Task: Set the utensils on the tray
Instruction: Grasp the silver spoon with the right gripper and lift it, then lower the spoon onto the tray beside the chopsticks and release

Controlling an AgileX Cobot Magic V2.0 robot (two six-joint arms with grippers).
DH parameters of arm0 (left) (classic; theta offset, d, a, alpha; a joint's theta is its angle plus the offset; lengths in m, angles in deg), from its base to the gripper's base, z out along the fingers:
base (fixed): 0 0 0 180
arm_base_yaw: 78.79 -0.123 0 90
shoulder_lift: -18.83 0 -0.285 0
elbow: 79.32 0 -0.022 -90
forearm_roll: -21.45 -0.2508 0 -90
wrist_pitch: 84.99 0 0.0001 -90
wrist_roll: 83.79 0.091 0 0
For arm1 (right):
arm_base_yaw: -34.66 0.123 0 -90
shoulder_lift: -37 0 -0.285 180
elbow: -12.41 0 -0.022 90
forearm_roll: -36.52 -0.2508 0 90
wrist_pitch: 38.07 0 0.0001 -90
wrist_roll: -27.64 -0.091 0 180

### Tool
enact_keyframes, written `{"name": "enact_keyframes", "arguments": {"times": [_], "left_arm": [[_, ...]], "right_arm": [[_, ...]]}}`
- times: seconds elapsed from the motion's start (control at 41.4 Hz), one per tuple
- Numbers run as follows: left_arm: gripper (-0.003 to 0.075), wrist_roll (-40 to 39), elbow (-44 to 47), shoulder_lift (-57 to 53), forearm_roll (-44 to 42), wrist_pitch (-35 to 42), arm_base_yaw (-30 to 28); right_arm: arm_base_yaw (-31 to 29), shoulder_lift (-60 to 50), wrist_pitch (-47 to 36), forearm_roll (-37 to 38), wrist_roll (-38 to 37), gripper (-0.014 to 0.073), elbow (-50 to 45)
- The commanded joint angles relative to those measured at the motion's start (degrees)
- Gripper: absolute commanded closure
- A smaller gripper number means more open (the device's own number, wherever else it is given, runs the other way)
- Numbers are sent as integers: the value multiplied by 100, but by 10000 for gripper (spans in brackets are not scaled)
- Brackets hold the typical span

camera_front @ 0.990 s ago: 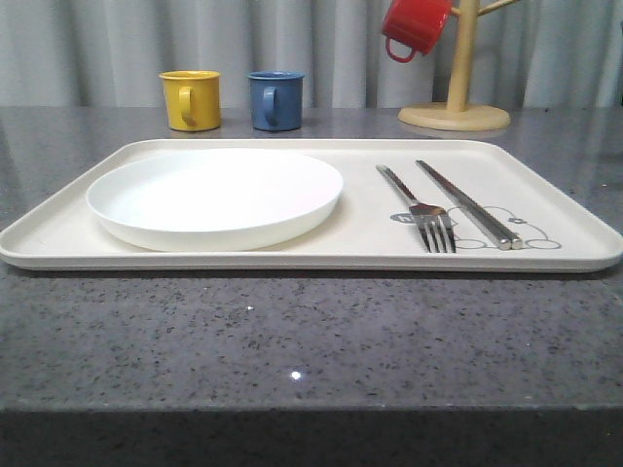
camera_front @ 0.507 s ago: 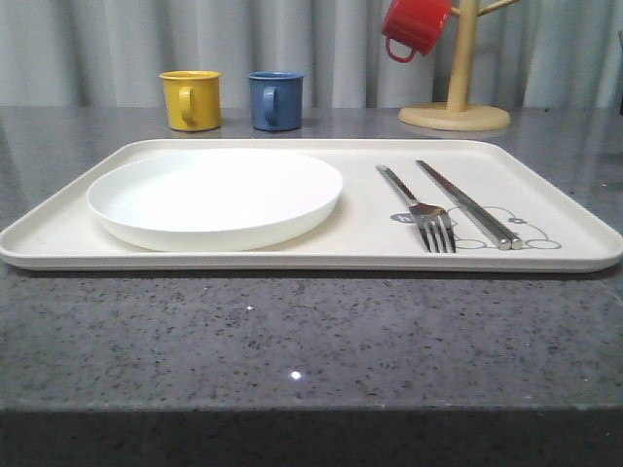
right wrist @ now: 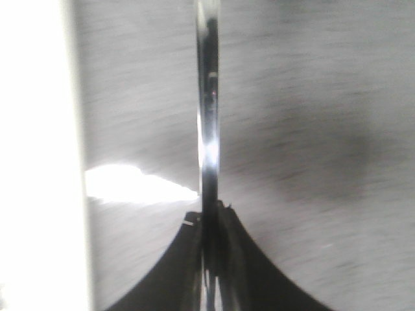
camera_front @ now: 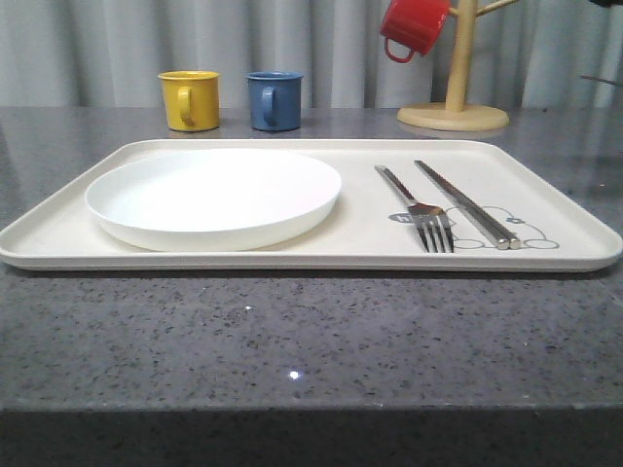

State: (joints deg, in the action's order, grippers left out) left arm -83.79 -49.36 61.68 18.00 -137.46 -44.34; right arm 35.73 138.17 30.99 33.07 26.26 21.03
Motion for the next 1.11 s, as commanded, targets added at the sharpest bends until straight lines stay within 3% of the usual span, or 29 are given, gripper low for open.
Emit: {"name": "enact_keyframes", "arguments": {"times": [0.0,0.29,0.628,0.725,0.894,1.087], "left_arm": [[364,-58,-139,20,6,423,39],[364,-58,-139,20,6,437,39],[364,-58,-139,20,6,437,39],[364,-58,-139,20,6,437,39],[364,-58,-139,20,6,437,39],[364,-58,-139,20,6,437,39]], "right_arm": [[359,-334,118,-361,64,634,170],[835,-77,-481,-1156,-315,631,-255],[835,521,-1024,-1154,-375,624,-263],[835,590,-1039,-1154,-397,558,-263],[835,593,-1025,-998,-397,362,-214],[890,151,-929,-835,-207,349,-170]]}}
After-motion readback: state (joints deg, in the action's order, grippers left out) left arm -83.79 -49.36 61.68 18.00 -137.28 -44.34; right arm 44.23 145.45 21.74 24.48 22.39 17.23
